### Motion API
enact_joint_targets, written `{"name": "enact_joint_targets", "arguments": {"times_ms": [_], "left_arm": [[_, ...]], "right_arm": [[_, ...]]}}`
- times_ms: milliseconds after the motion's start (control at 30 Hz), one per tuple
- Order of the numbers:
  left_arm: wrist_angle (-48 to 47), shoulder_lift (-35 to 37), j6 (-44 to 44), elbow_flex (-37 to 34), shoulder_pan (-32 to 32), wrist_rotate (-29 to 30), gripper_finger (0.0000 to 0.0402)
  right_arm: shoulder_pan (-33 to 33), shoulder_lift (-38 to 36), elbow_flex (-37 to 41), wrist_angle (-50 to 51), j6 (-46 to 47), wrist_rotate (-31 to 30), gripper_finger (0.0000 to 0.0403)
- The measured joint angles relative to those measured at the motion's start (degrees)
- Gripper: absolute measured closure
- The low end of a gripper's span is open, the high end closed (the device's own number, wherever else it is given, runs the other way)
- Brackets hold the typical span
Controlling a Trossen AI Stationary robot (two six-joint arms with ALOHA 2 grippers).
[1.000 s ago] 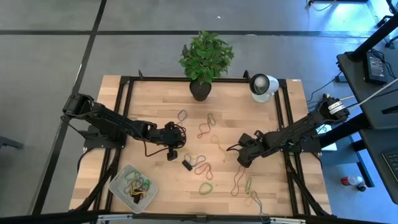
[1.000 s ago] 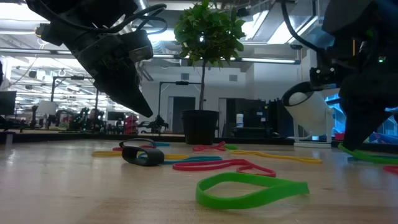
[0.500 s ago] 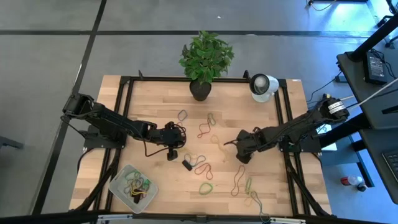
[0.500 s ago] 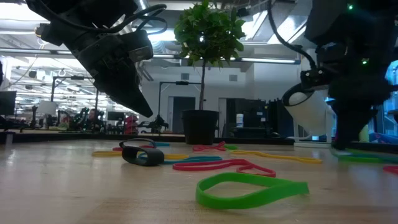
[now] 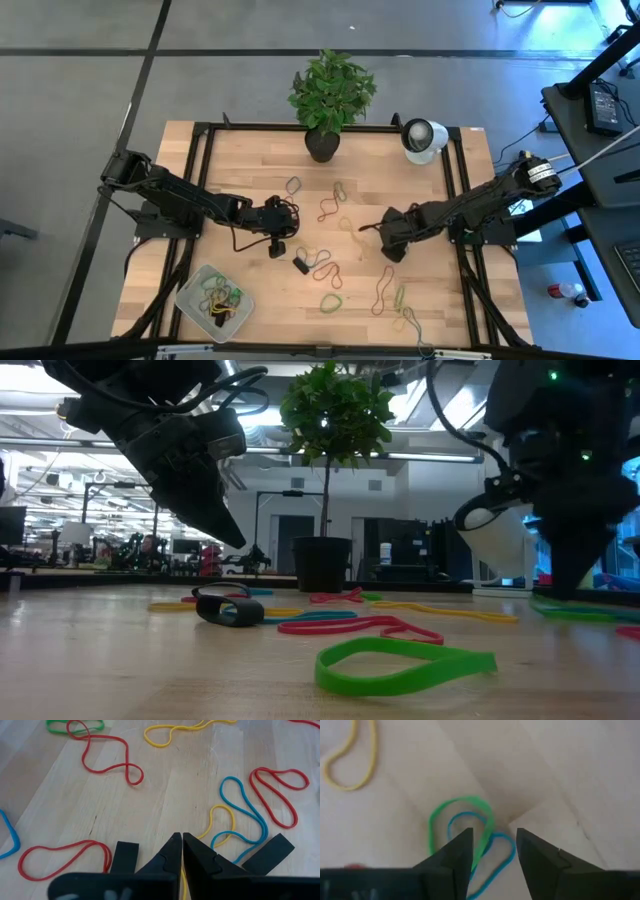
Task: Pick and place rubber bands into bin
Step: Put the green rubber band into the gray bin
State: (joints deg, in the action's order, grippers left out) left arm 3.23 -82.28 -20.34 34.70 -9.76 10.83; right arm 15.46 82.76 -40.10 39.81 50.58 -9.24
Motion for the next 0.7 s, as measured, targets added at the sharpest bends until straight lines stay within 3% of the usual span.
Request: {"name": "enact_joint_targets", "arguments": {"times_ms": [333,700], "left_arm": [[0.00,0.00,0.02,0.00,0.00,0.00,0.0389],[0.01,0.00,0.02,0.00,0.00,0.00,0.0389]], "right_arm": [[1.43,-0.04,-5.66,3.49,-0.09,0.81,0.0289],[4.88,-0.02,-2.86,-0.34,3.07,1.38,0.0328]]}}
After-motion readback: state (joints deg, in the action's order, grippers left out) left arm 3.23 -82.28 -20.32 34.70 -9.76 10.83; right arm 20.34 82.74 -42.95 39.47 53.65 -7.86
